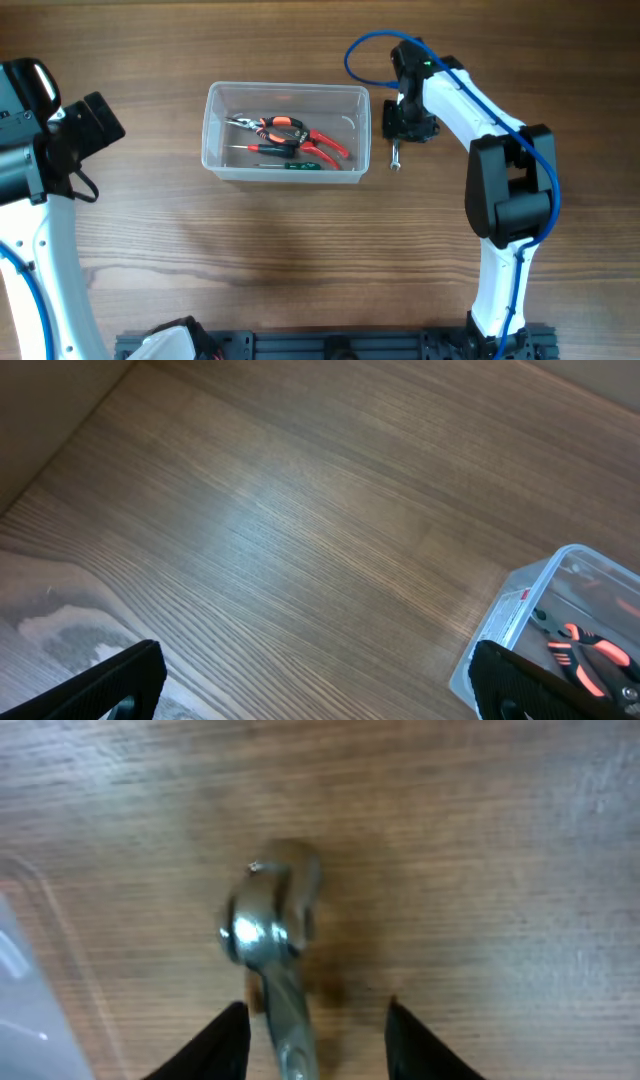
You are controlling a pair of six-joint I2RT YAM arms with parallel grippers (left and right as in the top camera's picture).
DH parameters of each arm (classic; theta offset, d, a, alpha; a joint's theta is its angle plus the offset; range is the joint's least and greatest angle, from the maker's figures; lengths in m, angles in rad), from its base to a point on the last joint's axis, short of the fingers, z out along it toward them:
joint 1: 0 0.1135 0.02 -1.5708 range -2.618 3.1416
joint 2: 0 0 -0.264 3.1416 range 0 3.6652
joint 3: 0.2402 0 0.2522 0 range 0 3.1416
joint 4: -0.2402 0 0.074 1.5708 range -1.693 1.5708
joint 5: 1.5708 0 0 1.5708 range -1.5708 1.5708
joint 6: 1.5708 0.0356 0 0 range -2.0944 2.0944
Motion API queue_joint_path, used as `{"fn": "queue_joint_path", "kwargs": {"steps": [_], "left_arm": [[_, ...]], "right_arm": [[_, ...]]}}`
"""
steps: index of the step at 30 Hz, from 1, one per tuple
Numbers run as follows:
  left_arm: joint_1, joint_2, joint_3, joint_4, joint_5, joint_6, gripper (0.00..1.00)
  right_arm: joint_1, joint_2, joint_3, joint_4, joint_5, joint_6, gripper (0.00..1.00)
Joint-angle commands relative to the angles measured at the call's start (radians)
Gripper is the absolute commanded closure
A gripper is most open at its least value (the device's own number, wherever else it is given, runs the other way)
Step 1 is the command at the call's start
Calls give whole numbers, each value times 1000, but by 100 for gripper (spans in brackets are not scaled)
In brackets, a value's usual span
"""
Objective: Pack container
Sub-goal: 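Grasp the silver wrench upright with the right gripper, then lower the wrench into the container and open the right gripper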
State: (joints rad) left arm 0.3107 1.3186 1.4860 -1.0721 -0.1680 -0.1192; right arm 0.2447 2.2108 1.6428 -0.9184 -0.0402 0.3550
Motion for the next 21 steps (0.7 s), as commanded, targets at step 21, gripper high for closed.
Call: {"fn": "queue_joint_path", "kwargs": {"steps": [21], "left_arm": [[6, 3, 3, 1, -9, -20, 0]], "right_arm": [[6, -180, 128, -118, 224, -64, 96]]}}
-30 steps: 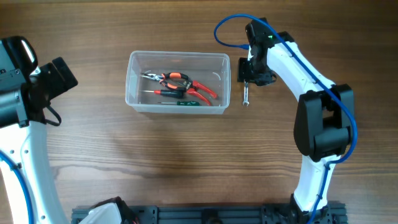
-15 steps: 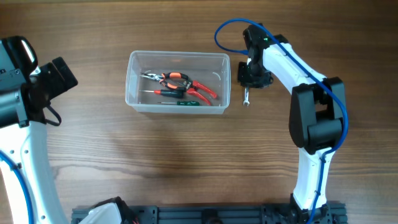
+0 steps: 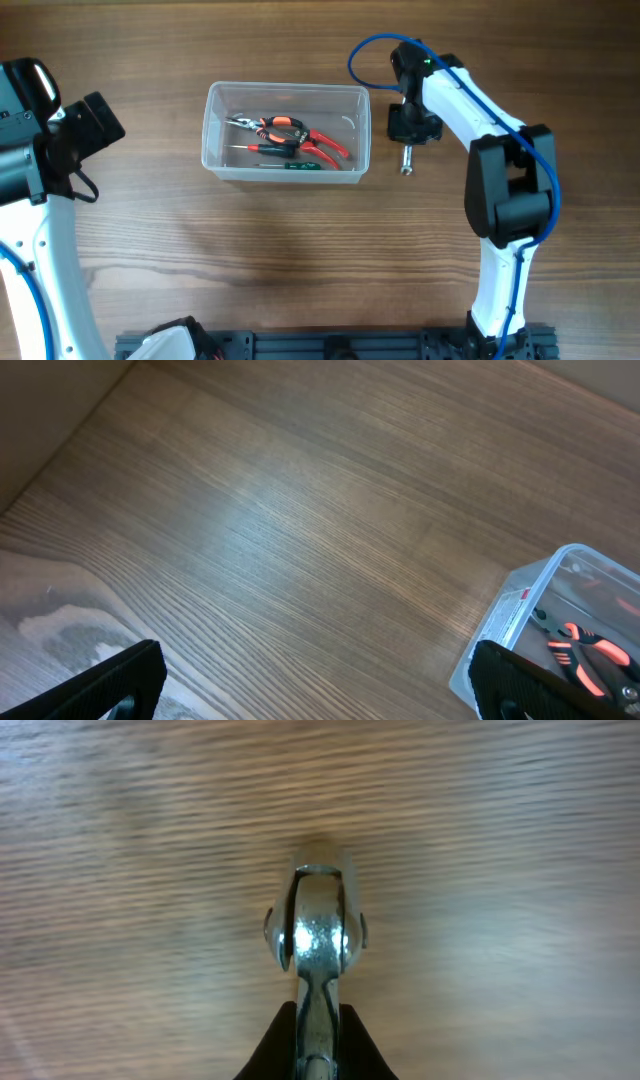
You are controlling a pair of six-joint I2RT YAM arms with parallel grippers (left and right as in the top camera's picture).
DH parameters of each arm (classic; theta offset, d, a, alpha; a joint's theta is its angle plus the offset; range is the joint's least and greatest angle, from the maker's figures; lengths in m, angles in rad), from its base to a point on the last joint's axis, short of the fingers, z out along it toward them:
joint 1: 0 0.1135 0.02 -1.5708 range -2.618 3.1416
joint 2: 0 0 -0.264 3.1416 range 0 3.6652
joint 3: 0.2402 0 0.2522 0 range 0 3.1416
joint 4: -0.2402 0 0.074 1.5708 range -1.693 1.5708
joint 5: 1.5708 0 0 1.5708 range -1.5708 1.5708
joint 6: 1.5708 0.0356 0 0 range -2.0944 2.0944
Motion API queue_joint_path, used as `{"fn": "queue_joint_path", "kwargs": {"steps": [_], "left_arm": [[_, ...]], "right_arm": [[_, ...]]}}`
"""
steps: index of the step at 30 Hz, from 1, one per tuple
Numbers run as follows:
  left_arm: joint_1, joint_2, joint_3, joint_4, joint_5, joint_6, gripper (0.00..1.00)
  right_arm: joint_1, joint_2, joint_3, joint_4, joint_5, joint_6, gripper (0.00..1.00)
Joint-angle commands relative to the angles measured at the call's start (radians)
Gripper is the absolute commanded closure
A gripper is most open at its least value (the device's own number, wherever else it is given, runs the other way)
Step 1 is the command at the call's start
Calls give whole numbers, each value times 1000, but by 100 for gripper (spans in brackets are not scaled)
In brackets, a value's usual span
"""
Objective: Pack container
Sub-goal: 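Lower the wrench into the container and open the right gripper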
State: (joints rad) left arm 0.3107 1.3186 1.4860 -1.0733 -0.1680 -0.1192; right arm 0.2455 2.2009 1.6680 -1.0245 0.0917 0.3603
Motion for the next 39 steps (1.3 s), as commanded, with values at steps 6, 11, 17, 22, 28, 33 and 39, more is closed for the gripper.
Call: {"fn": "queue_joint_path", "kwargs": {"steps": [6, 11, 17, 22, 28, 33, 39], "left_arm": [[6, 3, 3, 2, -9, -20, 0], [6, 3, 3, 2, -9, -20, 0], [6, 3, 3, 2, -9, -20, 0], [6, 3, 3, 2, -9, -20, 0], [6, 3, 3, 2, -9, -20, 0], [6, 3, 3, 2, -9, -20, 0], [6, 3, 3, 2, -9, -20, 1]], "right_arm": [[122, -478, 193, 145, -304, -446, 96], [323, -528, 183, 198, -496, -772, 96], [478, -366, 117, 183, -505, -1022, 96], [504, -192, 110, 184, -371, -1239, 96], [504, -45, 110, 183, -323, -1356, 96], [504, -10, 110, 195, -328, -1356, 96], [504, 32, 110, 209, -331, -1354, 96]]}}
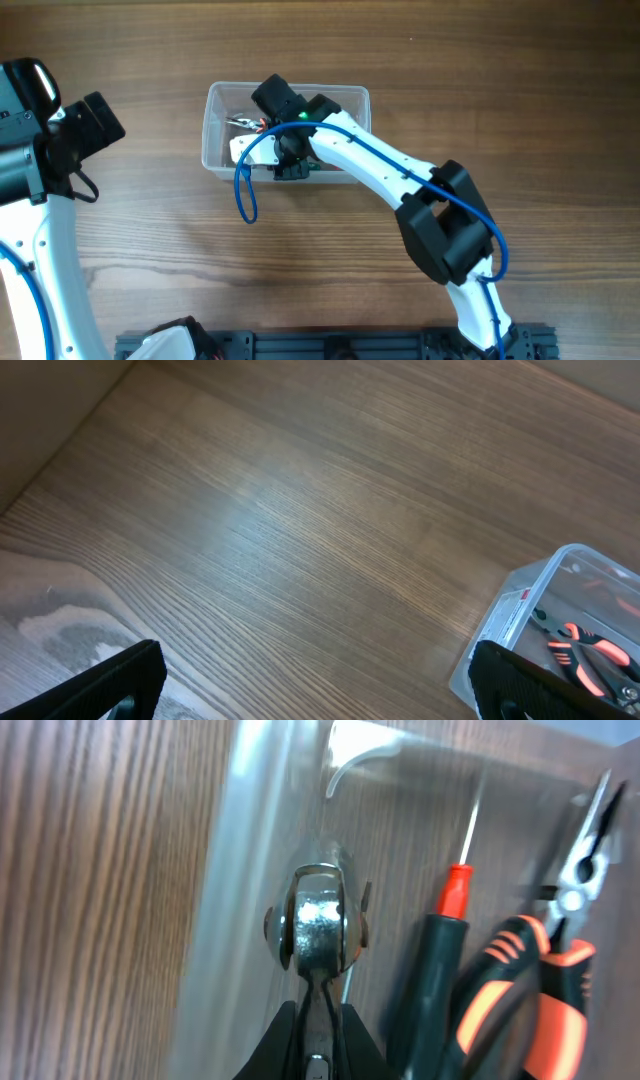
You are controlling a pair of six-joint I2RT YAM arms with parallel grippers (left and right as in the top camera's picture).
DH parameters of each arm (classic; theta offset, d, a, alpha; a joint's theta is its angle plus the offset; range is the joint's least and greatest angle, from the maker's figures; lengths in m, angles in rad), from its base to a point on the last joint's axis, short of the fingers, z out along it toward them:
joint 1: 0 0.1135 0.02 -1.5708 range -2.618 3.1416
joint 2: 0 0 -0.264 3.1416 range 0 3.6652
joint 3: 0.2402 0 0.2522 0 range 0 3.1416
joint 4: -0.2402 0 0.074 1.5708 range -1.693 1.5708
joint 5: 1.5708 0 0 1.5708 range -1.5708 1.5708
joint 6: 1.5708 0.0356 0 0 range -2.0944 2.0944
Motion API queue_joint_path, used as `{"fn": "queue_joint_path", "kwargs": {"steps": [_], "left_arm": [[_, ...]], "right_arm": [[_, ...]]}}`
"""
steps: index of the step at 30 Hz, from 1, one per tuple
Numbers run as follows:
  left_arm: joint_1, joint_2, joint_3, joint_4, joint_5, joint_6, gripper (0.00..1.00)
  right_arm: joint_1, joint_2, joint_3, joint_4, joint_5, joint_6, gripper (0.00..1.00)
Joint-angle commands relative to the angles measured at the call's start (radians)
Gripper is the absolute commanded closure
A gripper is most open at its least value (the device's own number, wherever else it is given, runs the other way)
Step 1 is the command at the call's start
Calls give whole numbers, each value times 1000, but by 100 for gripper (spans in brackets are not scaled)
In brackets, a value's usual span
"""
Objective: Pack container
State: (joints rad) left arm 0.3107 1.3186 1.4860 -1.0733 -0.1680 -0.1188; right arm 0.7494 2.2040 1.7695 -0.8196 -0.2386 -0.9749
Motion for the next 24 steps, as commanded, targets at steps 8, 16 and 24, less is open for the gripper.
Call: {"fn": "queue_joint_path", "kwargs": {"steps": [8, 16, 24], "left_arm": [[6, 3, 3, 2, -9, -21, 0], [6, 3, 3, 2, -9, -21, 0], [6, 3, 3, 2, -9, -21, 0]], "right_arm": [[-3, -32, 84, 42, 78, 360, 41], [-5, -323, 145, 11, 210, 477, 36], [-109, -637, 145, 4, 576, 640, 21]]}}
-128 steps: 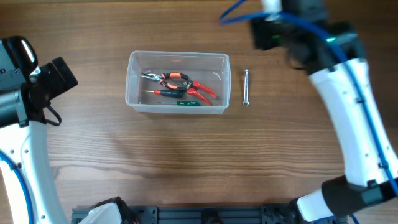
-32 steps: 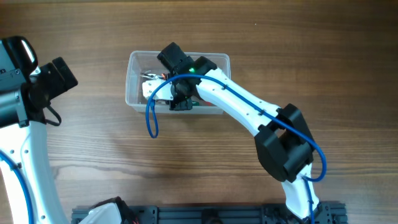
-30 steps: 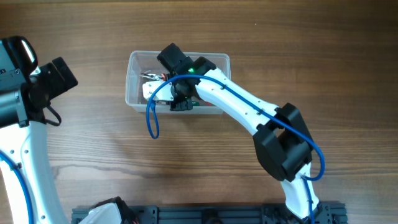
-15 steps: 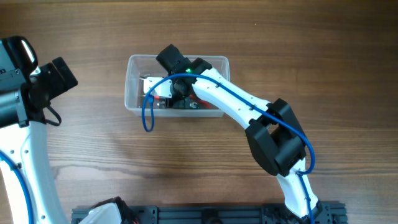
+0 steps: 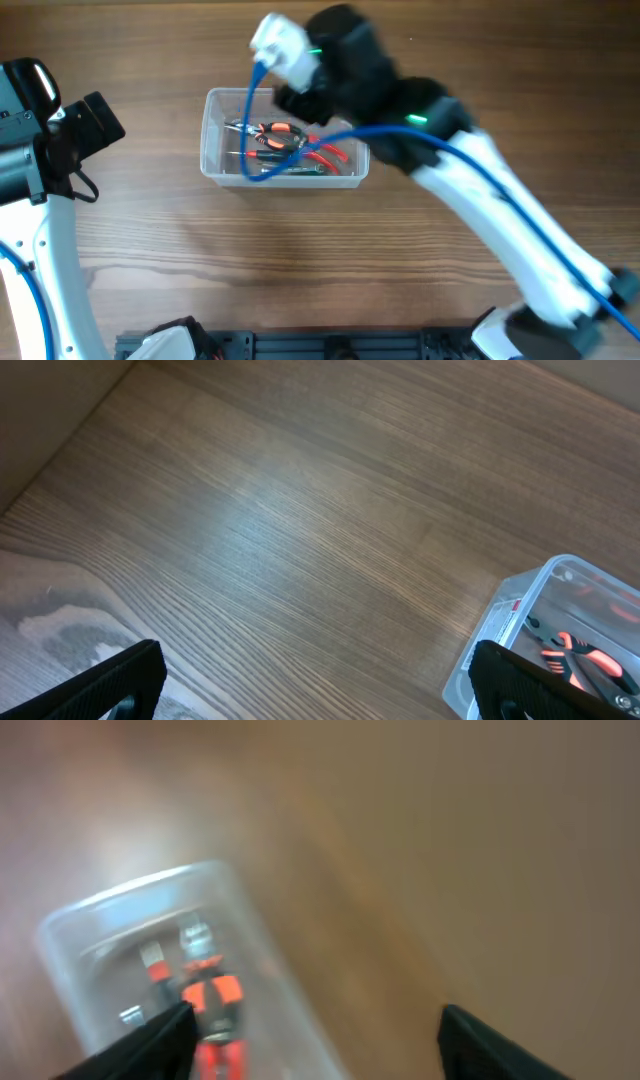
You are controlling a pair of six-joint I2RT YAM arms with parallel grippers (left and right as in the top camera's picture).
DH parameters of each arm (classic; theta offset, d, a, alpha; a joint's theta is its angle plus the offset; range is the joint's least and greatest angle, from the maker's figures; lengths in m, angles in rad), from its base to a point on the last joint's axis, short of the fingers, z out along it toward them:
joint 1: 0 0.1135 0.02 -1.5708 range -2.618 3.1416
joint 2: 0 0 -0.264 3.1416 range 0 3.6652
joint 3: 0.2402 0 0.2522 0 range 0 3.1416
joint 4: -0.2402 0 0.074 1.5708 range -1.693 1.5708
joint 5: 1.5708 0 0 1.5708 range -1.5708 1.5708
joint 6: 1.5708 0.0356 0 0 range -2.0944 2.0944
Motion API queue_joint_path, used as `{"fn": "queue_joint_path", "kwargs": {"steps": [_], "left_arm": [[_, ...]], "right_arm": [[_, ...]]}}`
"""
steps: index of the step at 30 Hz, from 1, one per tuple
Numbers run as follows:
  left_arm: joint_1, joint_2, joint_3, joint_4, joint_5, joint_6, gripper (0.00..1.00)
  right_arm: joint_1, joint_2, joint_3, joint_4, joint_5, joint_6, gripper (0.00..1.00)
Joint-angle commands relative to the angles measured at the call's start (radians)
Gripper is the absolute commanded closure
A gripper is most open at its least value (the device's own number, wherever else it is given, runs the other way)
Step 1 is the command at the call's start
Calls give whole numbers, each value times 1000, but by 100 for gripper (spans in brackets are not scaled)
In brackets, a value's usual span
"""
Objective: Pack container
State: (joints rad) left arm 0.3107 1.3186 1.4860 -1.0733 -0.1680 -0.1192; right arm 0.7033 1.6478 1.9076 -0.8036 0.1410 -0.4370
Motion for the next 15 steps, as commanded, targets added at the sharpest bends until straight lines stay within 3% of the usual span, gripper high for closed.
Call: {"fn": "queue_joint_path", "kwargs": {"steps": [1, 4, 15], "left_arm": [[6, 3, 3, 2, -9, -20, 0], [6, 3, 3, 2, -9, -20, 0], [6, 3, 3, 2, -9, -20, 0]], "right_arm": [[-87, -119, 7, -13, 207, 100, 20], [-137, -210, 7, -11, 207, 97, 0], [-157, -301, 3, -35, 166, 97, 0]]}}
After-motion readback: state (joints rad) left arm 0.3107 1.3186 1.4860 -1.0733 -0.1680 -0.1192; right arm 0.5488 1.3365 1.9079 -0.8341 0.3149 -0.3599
